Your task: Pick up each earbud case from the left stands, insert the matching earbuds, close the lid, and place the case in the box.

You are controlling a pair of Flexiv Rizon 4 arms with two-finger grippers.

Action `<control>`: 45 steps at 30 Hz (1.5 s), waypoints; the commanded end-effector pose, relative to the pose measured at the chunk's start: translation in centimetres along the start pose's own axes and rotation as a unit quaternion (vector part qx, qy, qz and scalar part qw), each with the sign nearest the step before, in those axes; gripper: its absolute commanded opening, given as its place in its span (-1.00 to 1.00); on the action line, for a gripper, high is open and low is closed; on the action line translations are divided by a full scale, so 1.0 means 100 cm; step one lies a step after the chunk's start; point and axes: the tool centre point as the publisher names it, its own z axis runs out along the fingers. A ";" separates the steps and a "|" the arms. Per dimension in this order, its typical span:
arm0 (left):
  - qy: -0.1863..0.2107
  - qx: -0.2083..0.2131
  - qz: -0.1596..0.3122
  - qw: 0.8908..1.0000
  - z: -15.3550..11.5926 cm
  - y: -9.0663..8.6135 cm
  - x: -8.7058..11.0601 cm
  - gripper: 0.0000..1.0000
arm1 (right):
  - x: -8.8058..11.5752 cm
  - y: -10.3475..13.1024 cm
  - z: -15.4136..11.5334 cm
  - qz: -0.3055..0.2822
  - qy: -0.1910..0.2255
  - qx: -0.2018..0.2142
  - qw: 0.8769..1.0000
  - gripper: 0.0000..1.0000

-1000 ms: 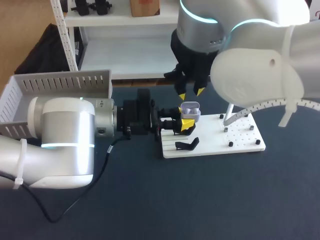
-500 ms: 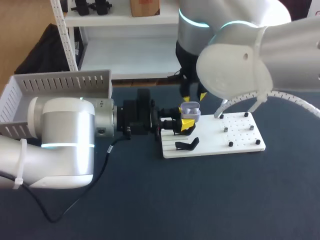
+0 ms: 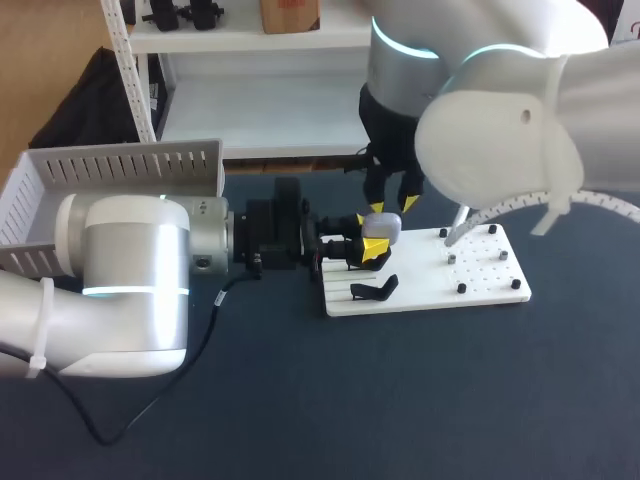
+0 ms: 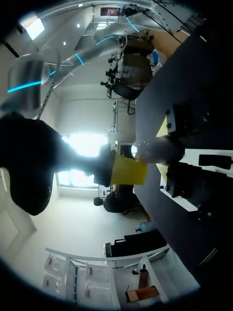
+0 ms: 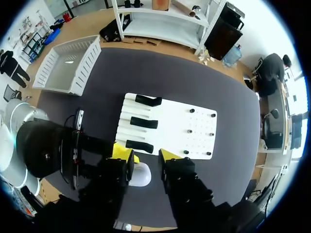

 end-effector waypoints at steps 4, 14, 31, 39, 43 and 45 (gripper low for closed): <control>-0.001 -0.003 0.001 1.000 0.000 -0.001 0.000 -1.00 | 0.010 -0.009 -0.032 0.021 -0.065 -0.013 0.998 -0.33; -0.001 -0.003 0.001 1.000 0.000 -0.001 0.000 -1.00 | 0.049 -0.030 -0.053 0.044 -0.104 -0.050 0.992 -0.15; 0.032 -0.056 0.049 0.997 -0.061 0.011 -0.029 -1.00 | 0.089 -0.044 -0.024 0.066 -0.094 -0.106 0.988 1.00; 0.050 -0.135 0.073 0.987 -0.144 0.045 -0.037 -1.00 | 0.089 -0.044 -0.024 0.066 -0.094 -0.106 0.988 1.00; 0.056 -0.173 0.064 0.981 -0.188 0.071 -0.033 -1.00 | 0.089 -0.044 -0.024 0.066 -0.094 -0.106 0.988 1.00; 0.070 -0.181 0.067 0.979 -0.208 0.084 -0.030 -1.00 | 0.089 -0.044 -0.024 0.066 -0.094 -0.106 0.988 1.00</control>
